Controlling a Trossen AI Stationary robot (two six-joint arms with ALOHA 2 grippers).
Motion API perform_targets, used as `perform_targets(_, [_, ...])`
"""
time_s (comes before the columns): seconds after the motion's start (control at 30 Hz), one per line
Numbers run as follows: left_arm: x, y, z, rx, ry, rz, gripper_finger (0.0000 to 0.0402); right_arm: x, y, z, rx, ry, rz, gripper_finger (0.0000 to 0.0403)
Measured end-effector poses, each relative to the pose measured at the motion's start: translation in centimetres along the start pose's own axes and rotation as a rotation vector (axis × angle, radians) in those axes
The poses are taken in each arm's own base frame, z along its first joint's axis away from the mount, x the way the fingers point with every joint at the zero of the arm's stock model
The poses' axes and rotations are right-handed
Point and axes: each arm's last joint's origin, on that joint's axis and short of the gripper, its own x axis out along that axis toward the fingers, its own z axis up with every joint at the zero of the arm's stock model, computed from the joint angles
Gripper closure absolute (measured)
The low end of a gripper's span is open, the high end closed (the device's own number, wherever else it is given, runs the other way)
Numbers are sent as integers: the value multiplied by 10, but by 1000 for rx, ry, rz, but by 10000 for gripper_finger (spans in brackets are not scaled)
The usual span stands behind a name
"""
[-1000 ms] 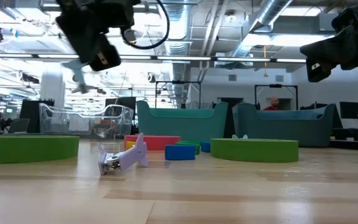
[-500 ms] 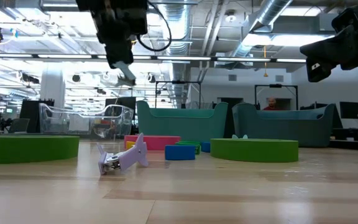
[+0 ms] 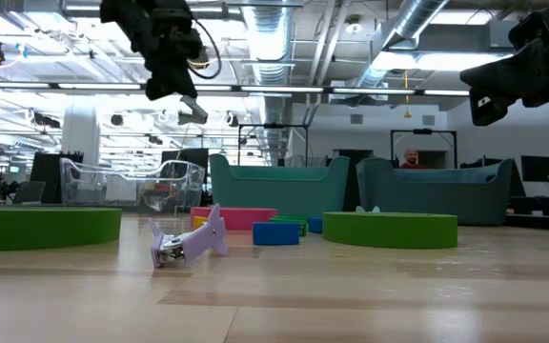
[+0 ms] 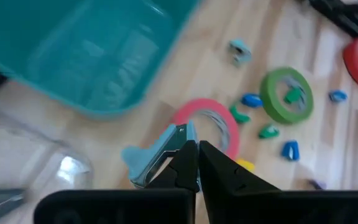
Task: Pick and place Stapler, Stapler remover, tape
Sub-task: Put the light blue staple remover into the transparent bin
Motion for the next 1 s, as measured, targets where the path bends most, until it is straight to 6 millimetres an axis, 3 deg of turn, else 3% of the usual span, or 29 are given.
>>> perform_targets(0.17, [-13,13,-1,-68,-46,40,399,0,0,0,0,0,0,403])
perform_targets(0.53, [-21,38,0,-193,-93,204,399,0,0,0,0,0,0,403])
perform_targets(0.73, [-9,54,1,-273,-52,307,399,0,0,0,0,0,0,403])
perform_targets(1.0, [21,73,1,-324,43,320,399,0,0,0,0,0,0,403])
